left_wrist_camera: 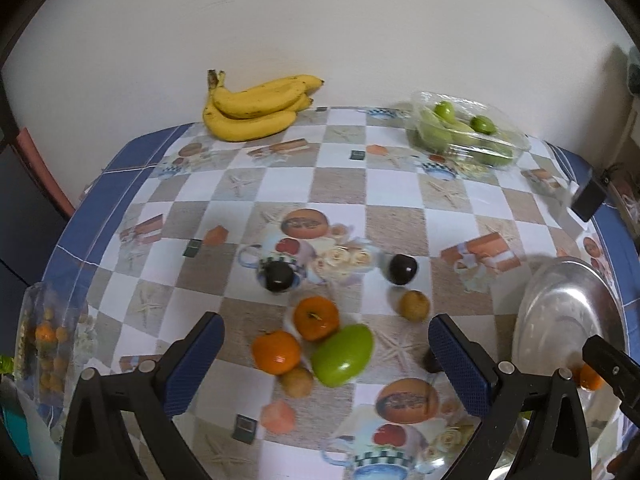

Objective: Organize fruits
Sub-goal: 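Open the right tool over the basin while the left tool releases the mango, then grasp a dark plum with the right tool while the left tool grasps a tangerine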

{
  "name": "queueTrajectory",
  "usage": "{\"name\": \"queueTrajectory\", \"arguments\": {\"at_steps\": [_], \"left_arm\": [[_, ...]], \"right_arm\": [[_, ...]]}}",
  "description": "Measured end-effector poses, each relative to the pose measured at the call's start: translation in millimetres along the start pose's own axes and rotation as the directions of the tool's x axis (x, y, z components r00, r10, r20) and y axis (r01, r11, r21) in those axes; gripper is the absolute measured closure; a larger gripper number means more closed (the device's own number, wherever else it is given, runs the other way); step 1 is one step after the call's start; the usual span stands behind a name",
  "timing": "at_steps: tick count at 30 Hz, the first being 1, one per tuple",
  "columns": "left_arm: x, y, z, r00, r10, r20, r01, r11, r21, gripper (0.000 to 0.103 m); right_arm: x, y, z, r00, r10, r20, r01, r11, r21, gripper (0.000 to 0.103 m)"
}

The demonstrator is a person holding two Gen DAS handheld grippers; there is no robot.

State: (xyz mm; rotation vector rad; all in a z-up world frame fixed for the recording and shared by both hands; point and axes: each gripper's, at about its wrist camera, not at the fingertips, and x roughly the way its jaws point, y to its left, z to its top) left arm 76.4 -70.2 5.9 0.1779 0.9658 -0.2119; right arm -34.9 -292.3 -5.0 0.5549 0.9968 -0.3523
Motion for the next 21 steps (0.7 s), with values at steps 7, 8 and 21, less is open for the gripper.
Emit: {"name": "queueTrajectory", "arguments": {"at_steps": [7,8,21], "left_arm": [[-1,34,5,1.0,0.012,0.006,-0.012,0.999,-0.031,0.0],[-1,40,6,1.0,0.018,0.01,-0.017,0.999,-0.04,0.0],[3,100,12,1.0,-0.001,0.012,0.003,0.988,-0.152,0.0]], "right_arm": [[4,48,-2,0.999,0.037,-0.023,-0.039,0.994,-0.103,0.005],[5,53,-2,0.999,0.045,-0.027,-0.048,0.993,-0.112,0.005],[28,115,-5,0.989,0.119,-0.087,-0.134,0.971,-0.2,0.005]]}}
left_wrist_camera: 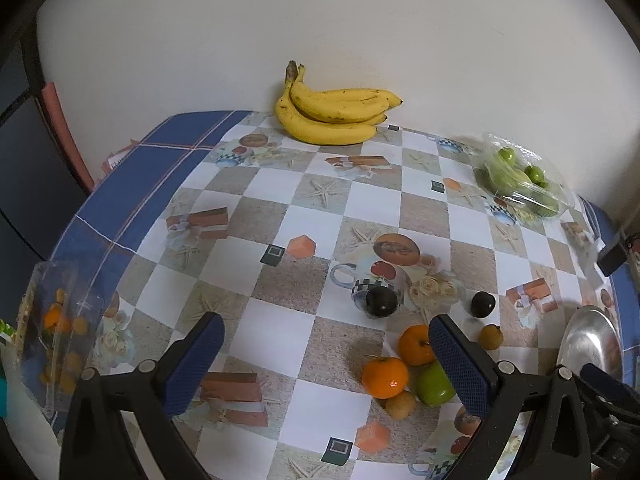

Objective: Organize fruits
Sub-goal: 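Grasp a dark plum with the right tool while the left tool grasps a tangerine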

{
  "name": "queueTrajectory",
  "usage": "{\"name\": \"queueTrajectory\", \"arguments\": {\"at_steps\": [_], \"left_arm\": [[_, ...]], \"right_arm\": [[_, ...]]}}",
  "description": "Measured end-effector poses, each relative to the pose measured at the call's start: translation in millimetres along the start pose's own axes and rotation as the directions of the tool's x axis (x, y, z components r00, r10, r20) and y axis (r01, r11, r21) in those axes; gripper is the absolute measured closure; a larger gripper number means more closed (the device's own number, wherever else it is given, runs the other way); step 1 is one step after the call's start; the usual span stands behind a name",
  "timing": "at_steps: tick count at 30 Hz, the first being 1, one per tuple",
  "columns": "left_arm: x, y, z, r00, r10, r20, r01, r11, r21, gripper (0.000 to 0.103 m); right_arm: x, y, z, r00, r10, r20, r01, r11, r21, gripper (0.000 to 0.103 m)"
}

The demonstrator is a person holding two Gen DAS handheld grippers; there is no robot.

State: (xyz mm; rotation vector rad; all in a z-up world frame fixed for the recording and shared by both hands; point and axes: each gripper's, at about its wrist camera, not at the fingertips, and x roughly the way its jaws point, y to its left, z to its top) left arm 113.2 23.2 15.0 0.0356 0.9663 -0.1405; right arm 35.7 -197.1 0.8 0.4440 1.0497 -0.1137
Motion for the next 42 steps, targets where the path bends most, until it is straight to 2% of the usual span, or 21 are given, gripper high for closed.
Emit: {"name": "queueTrajectory", "arguments": {"at_steps": [7,13,17,20,24,28,30,32,34,36,38,41,42], "left_arm": [[25,1,-5,0.992,-0.061,-0.113,0.056,0.998,-0.041,0.0],[49,-8,-16,0.971,-0.121,-0.207,0.108,0.992,-0.07,0.002],[57,-15,-22,0.96,-0.139,-0.242,0.127,0.99,-0.064,0.017],[60,-15,-25,0.955,-0.154,-0.254,0.138,0.987,-0.08,0.02],[61,-13,-25,0.951,-0.166,-0.26,0.144,0.984,-0.1,0.028],[63,-12,-27,0.948,-0.171,-0.267,0.144,0.983,-0.117,0.036],[64,-11,-28,0.946,-0.174,-0.272,0.145,0.981,-0.126,0.043],[65,-10,-29,0.941,-0.193,-0.277,0.159,0.977,-0.142,0.044],[66,-11,-30,0.939,-0.2,-0.28,0.165,0.976,-0.143,0.046],[66,-13,-31,0.933,-0.217,-0.288,0.181,0.972,-0.15,0.05],[67,-15,-31,0.931,-0.222,-0.291,0.186,0.972,-0.147,0.053],[66,-18,-31,0.925,-0.248,-0.288,0.213,0.966,-0.15,0.065],[65,-18,-31,0.926,-0.245,-0.287,0.211,0.967,-0.145,0.064]], "right_arm": [[25,3,1,0.998,-0.021,-0.067,0.021,1.0,-0.006,0.006],[44,1,-3,0.991,-0.035,-0.13,0.034,0.999,-0.016,0.023],[52,-2,-6,0.987,-0.05,-0.153,0.048,0.999,-0.017,0.038],[55,-4,-6,0.985,-0.056,-0.16,0.055,0.998,-0.012,0.041],[61,-5,-7,0.981,-0.068,-0.179,0.066,0.998,-0.015,0.053],[67,-6,-9,0.979,-0.076,-0.192,0.073,0.997,-0.019,0.054],[68,-5,-9,0.979,-0.08,-0.187,0.077,0.997,-0.024,0.058],[68,-5,-9,0.979,-0.075,-0.188,0.072,0.997,-0.02,0.058],[69,-3,-9,0.979,-0.078,-0.188,0.075,0.997,-0.027,0.061],[69,-3,-9,0.978,-0.079,-0.191,0.075,0.997,-0.032,0.069],[70,-3,-9,0.978,-0.077,-0.193,0.073,0.997,-0.029,0.07],[69,-3,-9,0.978,-0.074,-0.195,0.071,0.997,-0.027,0.075],[69,-4,-9,0.978,-0.075,-0.195,0.071,0.997,-0.026,0.075]]}}
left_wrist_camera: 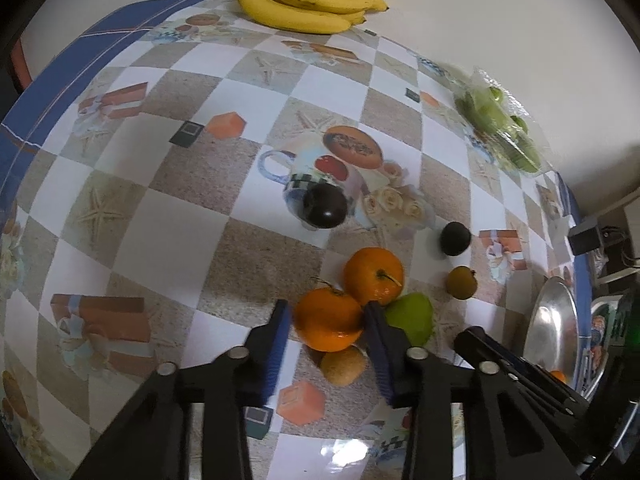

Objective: Organize fruits
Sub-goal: 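Grasp a dark plum with the right tool while the left tool grasps a tangerine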

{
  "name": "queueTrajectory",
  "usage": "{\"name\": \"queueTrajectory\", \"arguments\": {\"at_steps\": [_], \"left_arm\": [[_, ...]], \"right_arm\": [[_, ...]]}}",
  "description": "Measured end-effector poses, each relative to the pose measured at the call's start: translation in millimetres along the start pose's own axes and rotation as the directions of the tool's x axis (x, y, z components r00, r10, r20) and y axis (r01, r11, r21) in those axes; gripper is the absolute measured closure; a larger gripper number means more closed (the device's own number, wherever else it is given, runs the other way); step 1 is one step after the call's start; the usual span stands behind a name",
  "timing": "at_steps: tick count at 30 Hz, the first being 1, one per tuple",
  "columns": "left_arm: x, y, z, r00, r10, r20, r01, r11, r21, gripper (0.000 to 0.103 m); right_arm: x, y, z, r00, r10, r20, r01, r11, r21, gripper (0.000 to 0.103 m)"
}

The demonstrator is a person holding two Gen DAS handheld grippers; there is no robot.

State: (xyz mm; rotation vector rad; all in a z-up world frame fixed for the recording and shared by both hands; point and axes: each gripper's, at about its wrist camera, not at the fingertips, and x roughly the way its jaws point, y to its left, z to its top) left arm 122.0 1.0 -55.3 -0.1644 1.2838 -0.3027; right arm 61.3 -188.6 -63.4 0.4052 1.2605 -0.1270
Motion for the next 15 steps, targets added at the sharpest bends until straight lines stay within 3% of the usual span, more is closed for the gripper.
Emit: {"name": "queueTrajectory", "arguments": {"at_steps": [15], "left_arm": [[-25,-1,5,0.996,-0.001,0.084,0.0,1.0,0.012,0.065]], "right_arm": [[-22,-2,1,0.999,0.033,0.039,-0.034,0.999,0.025,0.076]]}}
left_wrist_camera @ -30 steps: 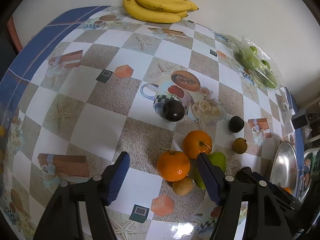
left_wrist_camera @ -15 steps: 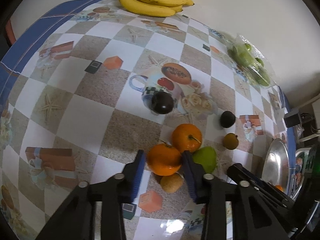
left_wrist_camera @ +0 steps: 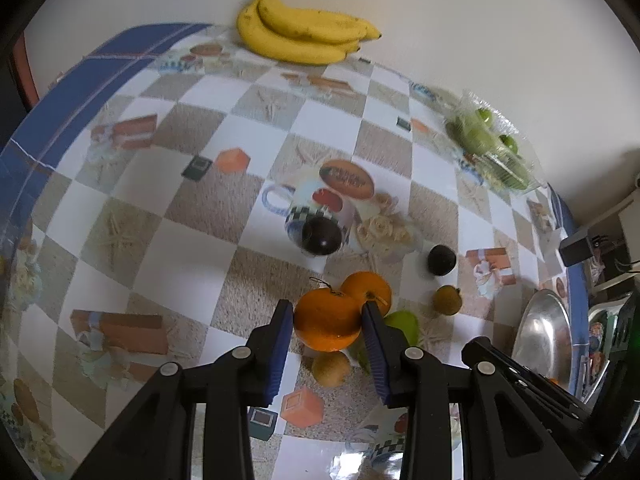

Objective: Organize fruits
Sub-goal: 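Grasp a dark plum with the right tool while the left tool grasps a tangerine, then carry the plum with the right tool while the left tool carries the tangerine over the basin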

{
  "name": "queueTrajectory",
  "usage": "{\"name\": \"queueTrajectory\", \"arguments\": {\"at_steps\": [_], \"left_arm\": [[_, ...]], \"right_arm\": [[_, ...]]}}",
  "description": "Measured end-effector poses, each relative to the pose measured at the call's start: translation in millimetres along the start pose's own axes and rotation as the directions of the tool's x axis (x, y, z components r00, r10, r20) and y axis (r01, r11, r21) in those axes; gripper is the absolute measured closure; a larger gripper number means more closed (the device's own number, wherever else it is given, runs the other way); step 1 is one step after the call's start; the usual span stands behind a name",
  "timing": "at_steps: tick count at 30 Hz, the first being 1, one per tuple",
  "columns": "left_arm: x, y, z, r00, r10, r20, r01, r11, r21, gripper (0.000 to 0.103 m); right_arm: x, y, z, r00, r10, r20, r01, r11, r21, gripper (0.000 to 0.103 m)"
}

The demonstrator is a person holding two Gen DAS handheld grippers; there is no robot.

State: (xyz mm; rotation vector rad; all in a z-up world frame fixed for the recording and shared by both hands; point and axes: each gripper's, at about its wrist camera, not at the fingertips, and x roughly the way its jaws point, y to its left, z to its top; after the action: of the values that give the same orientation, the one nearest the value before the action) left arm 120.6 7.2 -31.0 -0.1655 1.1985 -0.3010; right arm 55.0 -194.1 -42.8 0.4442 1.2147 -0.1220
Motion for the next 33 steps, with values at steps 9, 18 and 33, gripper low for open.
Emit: {"name": "queueTrajectory", "arguments": {"at_steps": [9,18,33], "left_arm": [[-16,-6,3,0.999,-0.018,0.039,0.017,1.0,0.014,0.065],[-23,-14,2,0.998,-0.001,0.061,-0.001,1.0,0.029,0.065],[-32,-57,-6,0.996,0.0,0.091,-0.01,0.993,0.114,0.065]], "right_arm": [[-26,2,-1,0.999,0.014,0.039,-0.014,1.0,0.013,0.076],[-36,-7,-1,0.999,0.016,0.046,-0.018,0.999,0.038,0.076],[-59,-44,4,0.995,-0.028,0.091,0.018,0.994,0.109,0.076]]}}
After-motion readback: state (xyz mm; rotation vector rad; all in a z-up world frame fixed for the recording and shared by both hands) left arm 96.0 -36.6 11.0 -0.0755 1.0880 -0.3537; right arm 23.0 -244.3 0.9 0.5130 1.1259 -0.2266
